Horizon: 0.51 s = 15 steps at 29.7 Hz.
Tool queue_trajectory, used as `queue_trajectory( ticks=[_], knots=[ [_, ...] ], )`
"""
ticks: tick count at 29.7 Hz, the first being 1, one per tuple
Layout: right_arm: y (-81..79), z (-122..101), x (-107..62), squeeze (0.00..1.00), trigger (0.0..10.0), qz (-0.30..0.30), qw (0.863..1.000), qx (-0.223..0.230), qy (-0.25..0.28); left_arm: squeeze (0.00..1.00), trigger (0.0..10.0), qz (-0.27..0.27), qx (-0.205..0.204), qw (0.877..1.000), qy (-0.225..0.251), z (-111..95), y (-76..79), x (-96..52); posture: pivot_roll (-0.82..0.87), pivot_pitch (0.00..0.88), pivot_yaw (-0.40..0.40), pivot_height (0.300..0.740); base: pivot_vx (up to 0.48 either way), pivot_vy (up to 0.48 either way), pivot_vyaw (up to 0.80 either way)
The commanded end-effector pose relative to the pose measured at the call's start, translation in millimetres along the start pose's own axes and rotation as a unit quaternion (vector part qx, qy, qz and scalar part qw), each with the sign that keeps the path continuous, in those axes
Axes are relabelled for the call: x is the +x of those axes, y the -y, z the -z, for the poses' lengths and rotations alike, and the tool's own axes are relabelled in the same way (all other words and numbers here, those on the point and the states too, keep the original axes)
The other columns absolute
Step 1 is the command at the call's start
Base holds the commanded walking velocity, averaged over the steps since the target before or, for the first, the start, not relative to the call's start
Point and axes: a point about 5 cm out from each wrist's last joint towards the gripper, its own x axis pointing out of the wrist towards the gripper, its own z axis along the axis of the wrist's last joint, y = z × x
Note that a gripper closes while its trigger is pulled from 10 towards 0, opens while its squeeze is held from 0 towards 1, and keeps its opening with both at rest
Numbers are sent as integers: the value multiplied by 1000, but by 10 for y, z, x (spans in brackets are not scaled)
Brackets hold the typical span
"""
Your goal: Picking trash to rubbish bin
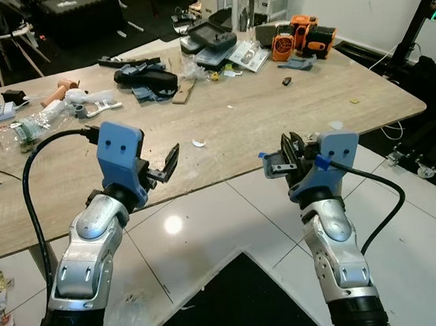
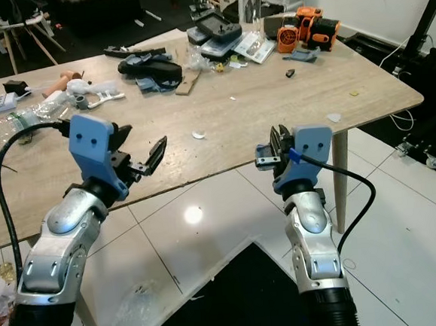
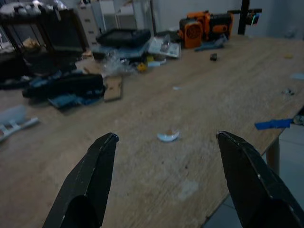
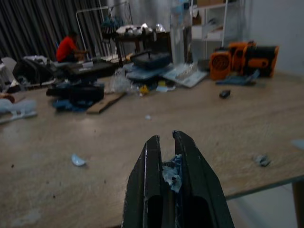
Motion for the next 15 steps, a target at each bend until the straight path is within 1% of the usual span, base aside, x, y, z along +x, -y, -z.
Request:
queue_trajectory(
  ticks=[1,3,4,5,8,9,10,12,14,15],
  knots=[
    [-15,191,-116,0,10000,-3,999,13,-32,0,10000,17,2,1000,-20,82,3,-90,45,129,65,740,0,0,0],
    [-31,347,-212,0,10000,-8,998,26,-61,0,10000,17,3,999,-38,191,-26,-171,41,120,65,740,0,0,0],
    [-44,479,-306,0,10000,-16,996,36,-86,0,10000,4,18,998,-59,302,-92,-262,41,120,65,740,0,0,0],
    [-43,545,-366,0,10000,-17,994,39,-100,0,10000,-4,22,998,-67,335,-130,-318,35,112,62,740,0,0,0],
    [-36,632,-468,0,10000,-20,991,47,-121,0,10000,-16,24,997,-71,346,-180,-400,36,107,57,740,0,0,0],
    [-36,632,-468,0,10000,-20,991,47,-121,0,10000,-16,24,997,-71,346,-180,-400,36,107,57,740,0,0,0],
    [-38,730,-575,0,10000,-26,987,57,-146,0,10000,-27,25,997,-73,341,-215,-466,35,102,53,740,0,0,0],
    [-39,854,-699,0,10000,-30,981,63,-179,0,10000,-39,29,996,-79,365,-239,-524,34,98,49,740,0,0,0],
    [-9,954,-791,0,10000,-20,977,67,-199,0,10000,-49,37,995,-85,399,-246,-566,36,93,48,740,0,0,0],
    [-9,954,-791,0,10000,-20,977,67,-199,0,10000,-49,37,995,-85,399,-246,-566,36,93,48,740,0,0,0]
  ],
)
